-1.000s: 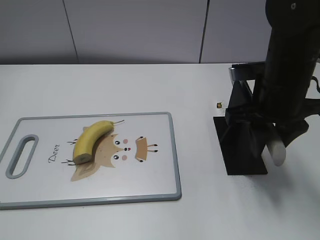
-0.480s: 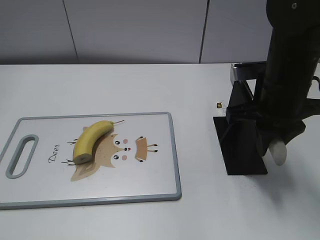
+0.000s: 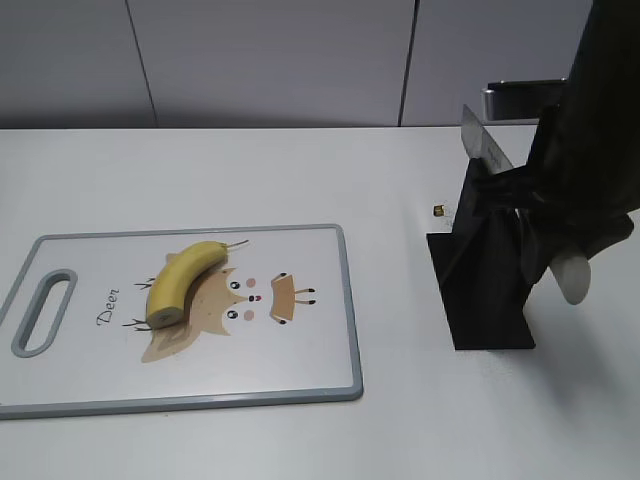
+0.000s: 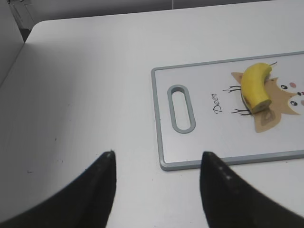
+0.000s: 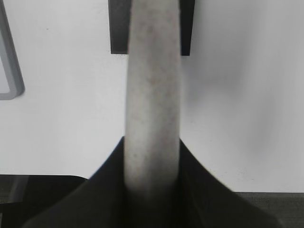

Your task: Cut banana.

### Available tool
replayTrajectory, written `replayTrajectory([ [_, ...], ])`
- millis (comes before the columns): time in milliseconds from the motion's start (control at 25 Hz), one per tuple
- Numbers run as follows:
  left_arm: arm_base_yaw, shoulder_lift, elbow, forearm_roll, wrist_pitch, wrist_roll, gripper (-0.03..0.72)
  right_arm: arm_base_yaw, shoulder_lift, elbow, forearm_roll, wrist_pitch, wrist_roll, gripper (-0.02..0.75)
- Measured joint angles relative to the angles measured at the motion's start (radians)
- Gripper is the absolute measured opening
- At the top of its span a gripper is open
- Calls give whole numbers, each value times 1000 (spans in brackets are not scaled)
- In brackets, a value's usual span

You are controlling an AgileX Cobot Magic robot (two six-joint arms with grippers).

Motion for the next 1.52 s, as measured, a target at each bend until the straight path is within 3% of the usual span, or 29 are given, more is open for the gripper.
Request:
replayTrajectory([
  [680, 0, 0, 0, -1, 1, 4, 551, 0, -164, -61, -31, 13, -3, 160],
  [880, 0, 13, -16, -6, 7, 33, 551, 0, -164, -122, -36, 23, -113, 160],
  [1320, -2, 336, -190, -181, -58, 386, 551, 0, -98, -277, -4, 27, -506, 160],
  [1520, -55, 508, -254, -266, -75, 593, 551, 0, -20, -321, 17, 27, -648, 160],
])
